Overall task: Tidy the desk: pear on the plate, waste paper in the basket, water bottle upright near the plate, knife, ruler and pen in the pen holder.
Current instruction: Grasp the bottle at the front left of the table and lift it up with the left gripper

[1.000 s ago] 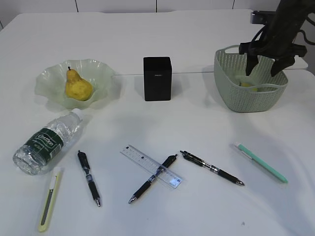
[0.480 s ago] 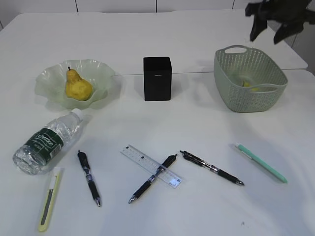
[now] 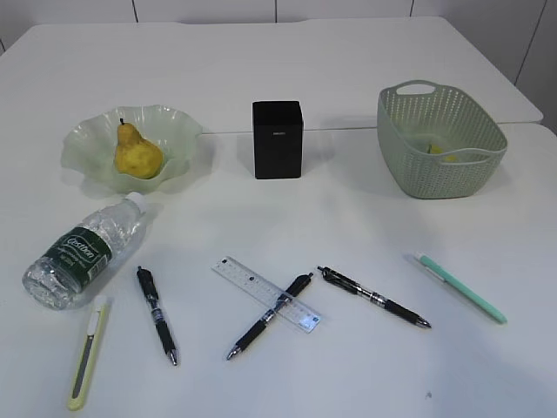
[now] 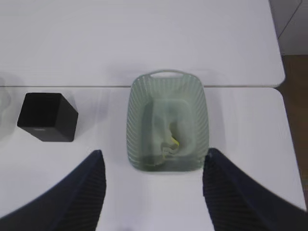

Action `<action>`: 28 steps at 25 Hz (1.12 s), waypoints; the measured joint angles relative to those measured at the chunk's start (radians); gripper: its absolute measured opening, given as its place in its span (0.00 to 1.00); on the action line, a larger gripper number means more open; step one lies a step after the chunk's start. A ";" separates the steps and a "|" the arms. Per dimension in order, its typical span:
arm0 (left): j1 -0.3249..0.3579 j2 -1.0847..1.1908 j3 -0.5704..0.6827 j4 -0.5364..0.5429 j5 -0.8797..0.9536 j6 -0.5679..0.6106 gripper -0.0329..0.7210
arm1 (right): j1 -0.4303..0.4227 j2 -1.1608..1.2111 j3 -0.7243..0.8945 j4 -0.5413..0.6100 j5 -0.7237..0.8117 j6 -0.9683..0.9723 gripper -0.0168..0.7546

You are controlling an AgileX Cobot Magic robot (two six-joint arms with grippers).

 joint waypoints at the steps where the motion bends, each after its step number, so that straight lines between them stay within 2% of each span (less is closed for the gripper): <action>1: 0.000 0.000 0.000 -0.008 0.000 0.000 0.66 | 0.000 -0.053 0.058 -0.005 0.000 -0.003 0.67; 4: 0.000 -0.002 0.000 -0.012 0.000 0.000 0.66 | 0.000 -0.221 0.276 -0.021 -0.025 -0.004 0.67; 13: 0.000 -0.007 0.000 -0.072 0.000 0.000 0.66 | 0.008 -0.821 1.183 -0.108 -0.420 -0.009 0.67; 17: 0.000 -0.007 0.000 -0.119 0.000 0.003 0.66 | 0.030 -0.967 1.470 -0.145 -0.511 -0.009 0.67; 21: -0.004 0.015 0.000 -0.132 0.000 0.046 0.67 | 0.037 -1.052 1.603 -0.149 -0.509 -0.002 0.67; 25: -0.038 0.106 0.000 -0.130 0.000 0.072 0.78 | 0.037 -1.091 1.617 -0.149 -0.471 0.036 0.67; 28: -0.066 0.240 0.000 -0.104 -0.005 0.080 0.82 | 0.037 -1.096 1.617 -0.149 -0.444 0.061 0.67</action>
